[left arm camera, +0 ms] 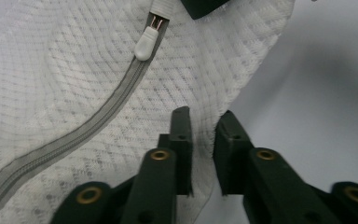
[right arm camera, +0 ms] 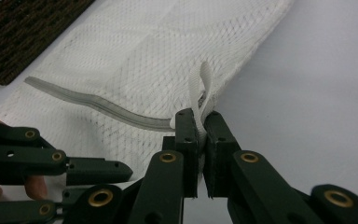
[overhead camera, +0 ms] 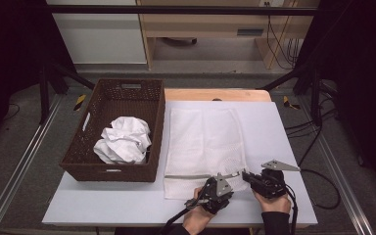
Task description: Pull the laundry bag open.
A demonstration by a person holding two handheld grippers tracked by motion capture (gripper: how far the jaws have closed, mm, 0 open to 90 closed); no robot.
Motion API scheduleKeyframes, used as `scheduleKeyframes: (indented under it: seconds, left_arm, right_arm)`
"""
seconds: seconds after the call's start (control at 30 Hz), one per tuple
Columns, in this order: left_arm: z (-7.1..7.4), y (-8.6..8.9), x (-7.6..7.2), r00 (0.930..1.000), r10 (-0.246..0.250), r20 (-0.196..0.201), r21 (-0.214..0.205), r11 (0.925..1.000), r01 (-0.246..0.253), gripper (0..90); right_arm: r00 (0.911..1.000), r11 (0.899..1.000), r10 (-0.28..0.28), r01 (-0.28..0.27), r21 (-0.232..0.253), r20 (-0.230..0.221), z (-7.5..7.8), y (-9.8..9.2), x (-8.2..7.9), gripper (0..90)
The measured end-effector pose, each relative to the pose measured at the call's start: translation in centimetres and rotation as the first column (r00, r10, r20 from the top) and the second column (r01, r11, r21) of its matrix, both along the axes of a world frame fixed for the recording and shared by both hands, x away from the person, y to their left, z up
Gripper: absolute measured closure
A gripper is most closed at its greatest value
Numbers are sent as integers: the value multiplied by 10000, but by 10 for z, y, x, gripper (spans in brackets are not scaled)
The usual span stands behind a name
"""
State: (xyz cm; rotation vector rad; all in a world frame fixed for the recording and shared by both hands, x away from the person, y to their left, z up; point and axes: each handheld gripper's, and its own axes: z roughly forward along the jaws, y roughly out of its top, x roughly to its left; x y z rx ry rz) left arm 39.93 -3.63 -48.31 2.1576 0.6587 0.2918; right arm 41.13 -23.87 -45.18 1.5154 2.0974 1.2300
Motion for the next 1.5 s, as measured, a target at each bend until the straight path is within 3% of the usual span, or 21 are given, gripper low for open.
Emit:
scheduleKeyframes:
  seconds: [0.1,0.2,0.3,0.43,0.73,0.83,1.03,1.13,1.27,1.43,1.5]
  left_arm:
    - [8,8,-3,9997,90,232,-89,9999,-88,609]
    - [17,17,-2,9993,249,284,-418,9988,-237,531]
    - [24,22,2,9971,478,590,-627,9971,-441,492]
    - [27,22,11,9944,724,772,-592,9959,-679,450]
    - [21,7,27,9830,1078,1489,-193,9942,-1061,423]
    - [19,3,30,9821,1140,1497,-237,9935,-1117,424]
    - [16,-4,28,9745,1121,1945,-187,9937,-1106,445]
    - [15,-6,28,9673,1240,2215,-134,9922,-1241,454]
    - [15,-6,29,9618,1431,2332,-211,9896,-1422,473]
    - [17,-5,27,9481,1673,2703,-58,9851,-1722,500]
    - [18,-4,27,9490,1686,2664,-133,9851,-1713,508]
  right_arm:
    - [9999,10000,90,-89,-13,130,2,0,-1,857]
    - [9997,9999,152,-153,47,202,3,-1,-1,857]
    - [9992,9998,187,-189,75,355,6,-1,-2,858]
    - [9986,9996,242,-247,100,472,9,1,-3,858]
    - [9966,9991,422,-424,14,702,14,5,-3,858]
    - [9960,9991,426,-432,59,786,17,6,-4,858]
    - [9948,9988,449,-467,175,918,19,6,-4,858]
    - [9949,9987,477,-492,152,886,19,8,-4,859]
    - [9953,9987,489,-501,122,834,18,9,-3,859]
    - [9957,9987,480,-492,134,790,18,9,-3,859]
    - [9956,9986,501,-514,147,787,17,9,-3,859]
